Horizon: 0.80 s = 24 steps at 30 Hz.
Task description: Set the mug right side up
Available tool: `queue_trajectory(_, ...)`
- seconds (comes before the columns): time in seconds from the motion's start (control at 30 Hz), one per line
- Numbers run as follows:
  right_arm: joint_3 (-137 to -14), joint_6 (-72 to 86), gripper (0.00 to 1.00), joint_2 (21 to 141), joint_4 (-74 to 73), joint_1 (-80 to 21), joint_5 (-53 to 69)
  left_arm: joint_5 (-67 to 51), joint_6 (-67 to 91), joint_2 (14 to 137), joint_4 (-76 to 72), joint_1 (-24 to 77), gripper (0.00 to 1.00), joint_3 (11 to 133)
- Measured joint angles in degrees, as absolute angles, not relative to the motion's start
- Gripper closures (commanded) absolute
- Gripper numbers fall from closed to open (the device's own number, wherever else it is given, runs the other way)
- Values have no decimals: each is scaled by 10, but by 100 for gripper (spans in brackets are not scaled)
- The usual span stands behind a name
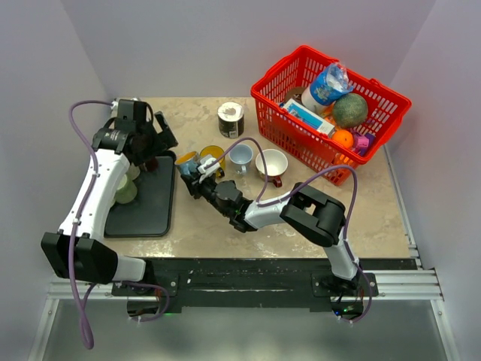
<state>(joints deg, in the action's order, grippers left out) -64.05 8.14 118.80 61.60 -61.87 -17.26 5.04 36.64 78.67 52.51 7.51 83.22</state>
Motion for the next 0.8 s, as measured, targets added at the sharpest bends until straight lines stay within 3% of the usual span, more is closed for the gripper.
queue_trajectory(0.13, -640, 77, 100, 1188, 624, -619, -168, 13, 380, 791, 513, 72, 17, 789)
queue_trajectory(0.27, -635, 74, 100, 1188, 635, -619, -162, -23, 391, 809, 500, 72, 21, 740)
queue_trajectory(0.47, -624, 73, 100, 1188, 641, -619, -147, -46, 409, 838, 478, 71, 19, 728)
queue_trajectory(0.63, -618, 69, 100, 1186, 645, -619, -136, -42, 423, 838, 459, 67, 8, 727)
queue_trajectory(0.8, -604, 67, 100, 1176, 650, -619, -133, -32, 431, 838, 450, 59, 6, 713)
